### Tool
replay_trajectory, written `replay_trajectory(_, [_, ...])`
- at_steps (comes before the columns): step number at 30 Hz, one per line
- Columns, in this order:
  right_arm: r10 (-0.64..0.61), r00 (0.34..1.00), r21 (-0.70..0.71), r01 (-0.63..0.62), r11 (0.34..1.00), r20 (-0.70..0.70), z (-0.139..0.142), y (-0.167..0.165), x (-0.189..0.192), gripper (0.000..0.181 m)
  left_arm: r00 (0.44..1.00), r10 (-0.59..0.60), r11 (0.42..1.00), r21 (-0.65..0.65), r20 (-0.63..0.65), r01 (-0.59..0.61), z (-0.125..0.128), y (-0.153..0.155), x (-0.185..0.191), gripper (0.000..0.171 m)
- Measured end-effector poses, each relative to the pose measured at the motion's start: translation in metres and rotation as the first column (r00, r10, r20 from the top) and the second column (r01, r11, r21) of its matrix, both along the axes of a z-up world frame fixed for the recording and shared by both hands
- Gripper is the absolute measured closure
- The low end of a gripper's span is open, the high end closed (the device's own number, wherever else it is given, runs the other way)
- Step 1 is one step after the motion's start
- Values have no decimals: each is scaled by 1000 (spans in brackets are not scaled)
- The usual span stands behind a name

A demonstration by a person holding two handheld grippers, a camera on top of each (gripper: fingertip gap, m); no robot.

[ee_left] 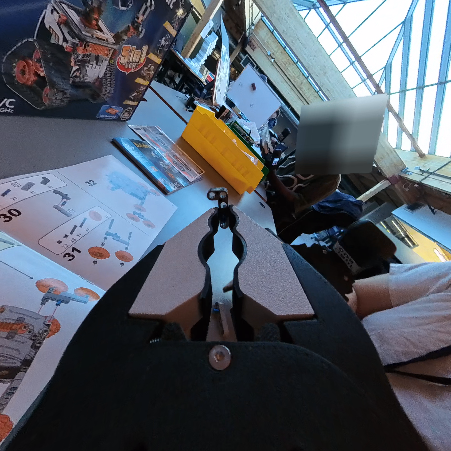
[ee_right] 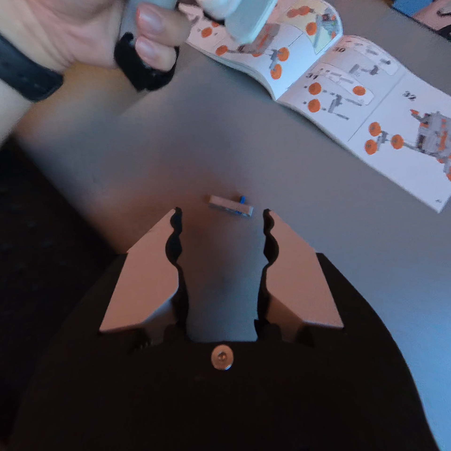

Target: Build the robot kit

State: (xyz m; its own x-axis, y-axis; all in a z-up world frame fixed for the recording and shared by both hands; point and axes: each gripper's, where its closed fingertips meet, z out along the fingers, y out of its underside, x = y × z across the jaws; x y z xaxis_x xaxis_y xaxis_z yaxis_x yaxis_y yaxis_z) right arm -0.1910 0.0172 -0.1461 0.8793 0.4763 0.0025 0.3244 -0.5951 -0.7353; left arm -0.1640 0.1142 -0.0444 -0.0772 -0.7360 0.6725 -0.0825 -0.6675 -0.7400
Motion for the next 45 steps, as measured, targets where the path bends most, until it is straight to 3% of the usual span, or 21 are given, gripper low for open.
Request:
replay_trajectory(2, [-53, 999, 21, 53, 998, -2, 6, 10, -1, 114, 1000, -1, 1000, -10, 6, 1, 0, 1, 0, 168])
replay_trajectory(7, [-101, 992, -71, 106, 992, 72, -15, 14, 1, 121, 1000, -10, 1000, -22, 6, 10, -4, -1, 1, 168])
replay_trajectory(11, [-60, 996, -70, 65, 995, 72, -15, 14, 3, 143, 999, -23, 1000, -9, 33, 24, 4, -4, 0, 168])
replay_trajectory(15, [162, 984, -65, -157, 985, 75, -14, 8, 15, 142, 998, -41, 999, -20, 52, 42, 6, -5, -2, 168])
replay_trajectory(19, [426, 860, 56, -458, 887, 280, -7, 7, 54, 143, 997, -78, 997, -14, 18, 78, 1, -14, 6, 167])
replay_trajectory(20, [444, 838, 63, -486, 872, 318, -6, 9, 65, 143, 996, -87, 996, -10, -5, 87, -4, -17, 9, 167])
replay_trajectory(22, [528, 810, 7, -548, 837, 256, -8, 5, 73, 142, 993, -100, 995, -10, -62, 99, -15, -22, 15, 168])
replay_trajectory(26, [569, 819, -39, -568, 822, 79, -6, 10, 80, 142, 988, -140, 989, -53, -69, 137, -23, -32, 25, 168])
replay_trajectory(31, [569, 822, -34, -569, 821, -5, -14, 16, 82, 142, 983, -161, 986, -54, -90, 157, -31, -36, 29, 168])
replay_trajectory(32, [558, 830, -31, -558, 829, 4, -15, 18, 84, 140, 983, -161, 986, -55, -91, 156, -31, -36, 29, 168])
replay_trajectory(33, [516, 856, -13, -516, 857, 23, -15, 23, 88, 124, 983, -161, 986, -56, -90, 157, -31, -36, 29, 168])
replay_trajectory(36, [429, 903, -3, -429, 903, 26, -15, 21, 92, 119, 983, -159, 986, -55, -88, 154, -30, -35, 28, 168])
replay_trajectory(41, [332, 943, 15, -332, 943, -19, -15, 20, 93, 128, 984, -156, 987, -52, -88, 152, -30, -34, 27, 168])
replay_trajectory(42, [331, 943, 12, -331, 944, -43, -14, 18, 90, 128, 984, -151, 988, -53, -92, 146, -31, -33, 27, 168])
replay_trajectory(43, [346, 937, 13, -346, 938, -43, -14, 16, 86, 142, 984, -150, 988, -58, -94, 145, -32, -33, 28, 168])
replay_trajectory(45, [364, 931, 30, -364, 931, 15, -13, 17, 85, 142, 983, -157, 986, -75, -100, 150, -36, -33, 29, 168])
